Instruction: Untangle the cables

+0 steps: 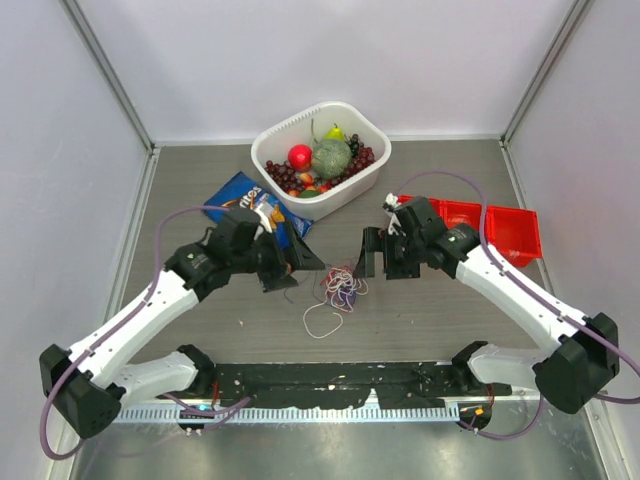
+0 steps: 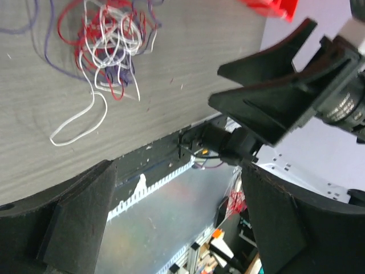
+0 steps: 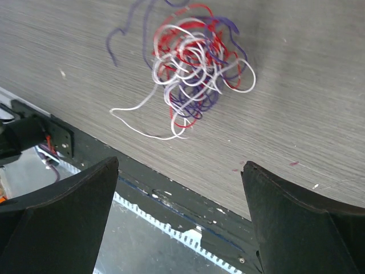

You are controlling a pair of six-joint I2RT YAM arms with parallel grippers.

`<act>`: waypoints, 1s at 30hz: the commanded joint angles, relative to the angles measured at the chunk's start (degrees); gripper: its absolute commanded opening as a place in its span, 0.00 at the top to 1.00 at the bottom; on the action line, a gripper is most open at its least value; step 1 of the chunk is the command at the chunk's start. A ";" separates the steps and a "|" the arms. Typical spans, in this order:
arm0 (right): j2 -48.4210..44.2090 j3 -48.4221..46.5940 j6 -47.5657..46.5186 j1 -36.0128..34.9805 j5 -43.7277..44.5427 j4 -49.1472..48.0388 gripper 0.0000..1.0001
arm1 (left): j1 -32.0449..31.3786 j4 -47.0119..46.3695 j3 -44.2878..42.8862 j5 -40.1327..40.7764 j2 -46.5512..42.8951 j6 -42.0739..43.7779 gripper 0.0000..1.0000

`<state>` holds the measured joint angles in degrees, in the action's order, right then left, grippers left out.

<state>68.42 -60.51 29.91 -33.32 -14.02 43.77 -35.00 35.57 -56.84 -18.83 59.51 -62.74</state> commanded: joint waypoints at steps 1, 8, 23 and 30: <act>1.70 4.08 1.91 0.10 -3.38 -7.03 0.06 | -5.68 -4.90 1.38 5.64 1.23 -4.49 0.06; 8.48 7.34 0.76 -0.95 -1.80 -10.89 0.08 | -6.65 -10.26 8.14 6.52 1.58 -8.28 0.05; 17.53 9.71 8.24 -7.90 6.37 -21.36 0.39 | -9.21 -4.46 15.01 12.85 -7.39 -8.28 0.18; 22.37 8.13 5.50 -12.73 0.15 -26.00 0.88 | -9.21 -4.89 13.24 11.53 -6.94 -7.13 0.24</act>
<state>89.78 -50.57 35.92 -42.72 -10.72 23.11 -44.03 31.62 -41.82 -7.11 52.80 -70.72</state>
